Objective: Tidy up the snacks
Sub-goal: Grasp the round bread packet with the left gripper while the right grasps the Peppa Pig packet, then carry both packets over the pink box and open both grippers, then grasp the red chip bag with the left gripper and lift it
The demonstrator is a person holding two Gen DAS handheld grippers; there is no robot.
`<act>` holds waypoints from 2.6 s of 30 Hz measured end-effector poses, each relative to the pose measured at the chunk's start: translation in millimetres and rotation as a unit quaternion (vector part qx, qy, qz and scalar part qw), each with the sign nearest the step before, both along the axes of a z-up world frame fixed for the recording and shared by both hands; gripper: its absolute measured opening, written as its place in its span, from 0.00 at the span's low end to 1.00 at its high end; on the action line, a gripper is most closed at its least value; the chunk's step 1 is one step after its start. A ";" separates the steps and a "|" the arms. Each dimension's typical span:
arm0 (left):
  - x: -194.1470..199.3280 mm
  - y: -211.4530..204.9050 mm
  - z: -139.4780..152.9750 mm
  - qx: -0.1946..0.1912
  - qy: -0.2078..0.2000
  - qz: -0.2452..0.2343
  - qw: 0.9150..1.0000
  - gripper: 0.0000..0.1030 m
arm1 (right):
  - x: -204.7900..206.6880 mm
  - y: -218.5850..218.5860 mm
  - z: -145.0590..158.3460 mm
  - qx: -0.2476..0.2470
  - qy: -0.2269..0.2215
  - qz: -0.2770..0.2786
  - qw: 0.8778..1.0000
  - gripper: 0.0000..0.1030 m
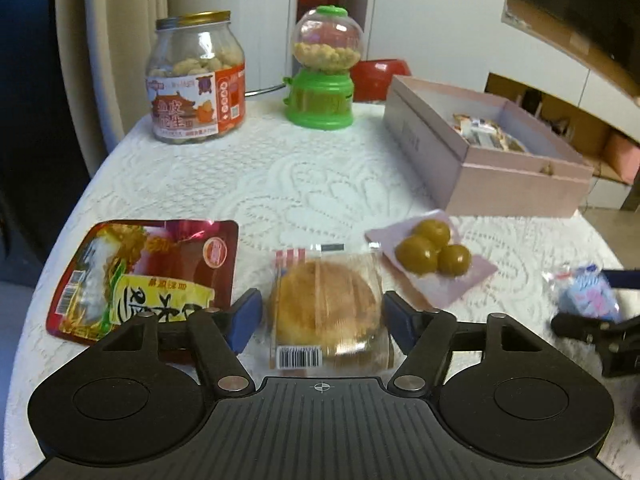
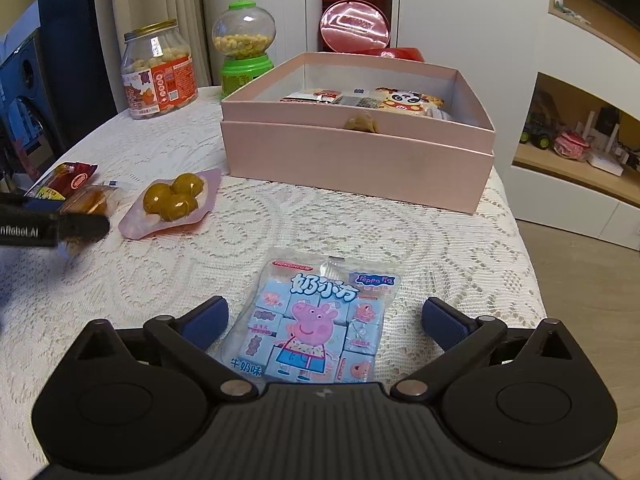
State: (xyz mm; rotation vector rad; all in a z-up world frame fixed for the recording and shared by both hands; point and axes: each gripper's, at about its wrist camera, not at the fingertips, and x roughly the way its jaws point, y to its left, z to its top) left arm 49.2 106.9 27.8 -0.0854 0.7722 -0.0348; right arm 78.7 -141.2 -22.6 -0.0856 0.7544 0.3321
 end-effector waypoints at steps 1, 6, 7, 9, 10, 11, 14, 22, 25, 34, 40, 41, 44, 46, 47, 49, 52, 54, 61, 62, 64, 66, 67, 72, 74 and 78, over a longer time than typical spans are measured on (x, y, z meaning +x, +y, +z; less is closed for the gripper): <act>-1.5 0.1 1.7 -0.006 -0.003 -0.001 1.000 0.61 | 0.0 -0.9 0.1 0.001 0.002 0.003 1.000 1.00; -30.5 -15.2 18.9 -0.028 -0.027 -0.056 0.998 0.61 | -4.3 -4.3 2.0 0.003 0.014 0.038 0.999 1.00; -38.4 -21.6 22.2 -0.025 -0.032 -0.072 0.997 0.61 | -5.3 -5.7 2.6 0.006 0.017 0.034 0.999 1.00; -50.1 -34.8 26.0 -0.027 -0.030 -0.104 0.994 0.61 | -7.7 -7.8 4.3 0.016 0.021 0.020 0.999 0.99; -52.8 -41.5 26.1 -0.030 -0.025 -0.117 0.992 0.61 | -9.0 -6.7 5.5 0.014 0.020 0.012 1.000 0.94; -54.7 -46.3 26.3 -0.034 -0.021 -0.128 0.991 0.61 | -10.4 -5.0 6.9 0.009 0.018 0.009 1.000 0.85; -58.5 -61.6 26.3 -0.041 -0.013 -0.154 0.987 0.61 | -15.1 0.6 16.5 -0.011 0.011 0.020 1.000 0.57; -27.8 -64.0 73.2 -0.075 -0.082 -0.160 0.981 0.61 | -25.1 -40.2 70.2 0.033 -0.028 0.001 0.999 0.57; 23.1 -66.3 94.6 -0.101 -0.120 -0.145 0.977 0.61 | -21.7 -52.9 86.9 0.049 -0.042 -0.006 0.998 0.57; 133.8 -54.9 61.1 -0.210 -0.079 -0.091 0.970 0.57 | -1.1 -55.5 91.2 0.022 -0.048 -0.020 0.998 0.57; 91.9 -9.4 71.8 -0.152 -0.121 -0.080 0.978 0.58 | 53.4 -50.0 130.8 0.053 -0.079 -0.026 0.995 0.57; 88.7 3.0 70.5 -0.147 -0.117 -0.065 0.980 0.58 | 73.7 -45.1 142.7 0.063 -0.082 -0.026 0.994 0.59; 65.7 48.1 67.9 -0.133 -0.104 0.000 0.986 0.58 | 130.0 -30.2 164.2 0.068 -0.066 -0.015 0.995 0.82; 49.0 80.2 62.1 -0.131 -0.098 0.037 0.986 0.58 | 145.1 -25.7 165.7 0.064 -0.061 -0.036 0.995 0.82; 41.0 97.3 57.4 -0.130 -0.091 0.061 0.985 0.58 | 144.7 -21.0 162.9 0.059 -0.058 -0.039 0.996 0.82; 26.1 127.9 46.3 -0.128 -0.076 0.111 0.983 0.58 | 135.5 -8.1 150.7 0.060 -0.052 -0.016 0.997 0.82; 5.3 163.0 24.2 -0.135 -0.055 0.172 0.974 0.57 | 114.7 22.5 124.0 0.061 -0.025 0.038 0.997 0.82; -6.4 174.3 10.6 -0.148 -0.039 0.180 0.972 0.57 | 100.6 51.6 105.0 0.057 -0.005 0.086 0.995 0.82; -8.2 157.4 -2.4 -0.131 -0.044 0.126 0.982 0.56 | 80.6 127.5 64.1 0.018 0.035 0.157 0.987 0.82; -5.0 150.6 -3.7 -0.133 -0.041 0.102 0.985 0.52 | 77.6 130.7 61.0 0.024 0.043 0.163 0.985 0.82; -2.6 133.5 -3.7 -0.133 -0.029 0.049 0.989 0.47 | 74.2 133.2 58.9 0.043 0.056 0.182 0.981 0.82; -1.6 112.9 -5.4 -0.116 -0.022 0.006 0.993 0.45 | 67.8 133.0 60.6 0.046 0.057 0.197 0.978 0.82; -1.5 102.0 -5.1 -0.104 -0.020 -0.014 0.994 0.45 | 64.1 134.4 61.4 0.041 0.054 0.203 0.977 0.82; -4.1 58.9 -4.3 -0.130 0.008 -0.129 0.983 0.43 | 47.4 131.5 57.2 -0.001 0.032 0.198 0.980 0.82; -9.1 43.8 -0.1 -0.125 0.011 -0.165 0.978 0.43 | 45.6 124.1 53.0 -0.002 0.036 0.188 0.982 0.82; -20.2 32.7 16.1 -0.109 -0.002 -0.186 0.976 0.42 | 48.6 105.1 43.2 -0.002 0.040 0.153 0.987 0.82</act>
